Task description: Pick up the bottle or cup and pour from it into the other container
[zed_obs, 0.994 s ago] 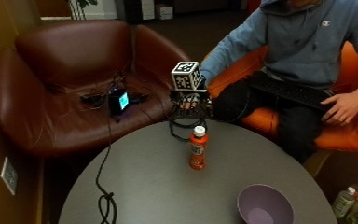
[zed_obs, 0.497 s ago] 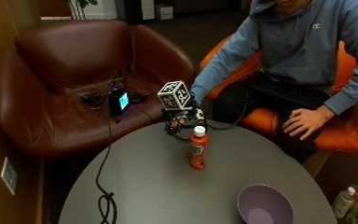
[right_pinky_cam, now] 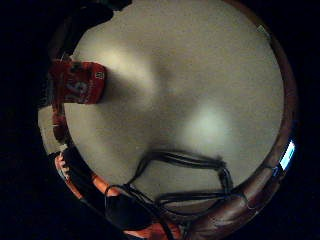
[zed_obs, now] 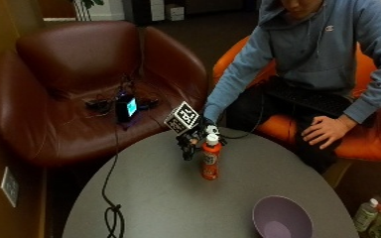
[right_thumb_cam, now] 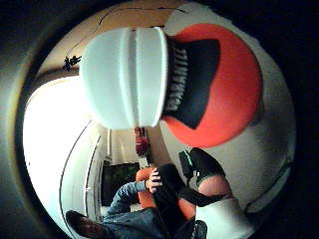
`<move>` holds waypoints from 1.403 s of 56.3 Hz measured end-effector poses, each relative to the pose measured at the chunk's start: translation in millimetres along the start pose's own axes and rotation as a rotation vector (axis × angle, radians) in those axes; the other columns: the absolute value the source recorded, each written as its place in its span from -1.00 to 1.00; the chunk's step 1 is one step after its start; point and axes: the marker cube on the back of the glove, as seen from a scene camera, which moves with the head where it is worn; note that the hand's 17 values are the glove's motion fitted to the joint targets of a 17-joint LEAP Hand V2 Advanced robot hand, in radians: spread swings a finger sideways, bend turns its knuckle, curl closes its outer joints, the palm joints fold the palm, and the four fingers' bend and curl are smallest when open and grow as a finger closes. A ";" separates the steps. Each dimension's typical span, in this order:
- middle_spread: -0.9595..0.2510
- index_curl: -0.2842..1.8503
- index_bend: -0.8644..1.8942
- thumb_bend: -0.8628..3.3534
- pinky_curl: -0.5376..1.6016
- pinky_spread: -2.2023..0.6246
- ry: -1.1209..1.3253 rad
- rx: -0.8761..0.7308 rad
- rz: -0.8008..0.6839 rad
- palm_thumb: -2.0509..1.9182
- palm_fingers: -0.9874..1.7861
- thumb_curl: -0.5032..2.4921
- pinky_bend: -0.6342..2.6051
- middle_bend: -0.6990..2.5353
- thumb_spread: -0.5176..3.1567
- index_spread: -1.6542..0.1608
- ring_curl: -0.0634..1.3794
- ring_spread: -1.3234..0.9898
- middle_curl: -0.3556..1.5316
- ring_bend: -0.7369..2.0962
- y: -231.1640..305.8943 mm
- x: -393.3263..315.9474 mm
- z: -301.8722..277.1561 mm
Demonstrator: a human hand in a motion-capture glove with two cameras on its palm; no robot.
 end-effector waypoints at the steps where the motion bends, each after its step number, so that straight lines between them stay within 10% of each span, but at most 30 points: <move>1: 0.30 -0.53 -0.28 -0.61 -0.17 0.72 -0.012 0.001 0.001 0.40 -0.16 -0.39 -0.30 -0.44 -0.24 0.42 -0.50 0.03 -0.28 -0.21 -1.0 0.1 0.7; 79: 0.29 -0.40 -0.28 -0.60 -0.19 0.45 -0.361 -0.108 -0.047 0.63 0.45 -0.21 -0.48 -0.38 -0.59 0.49 -0.39 -0.11 -0.13 -0.23 -49.5 -38.2 60.8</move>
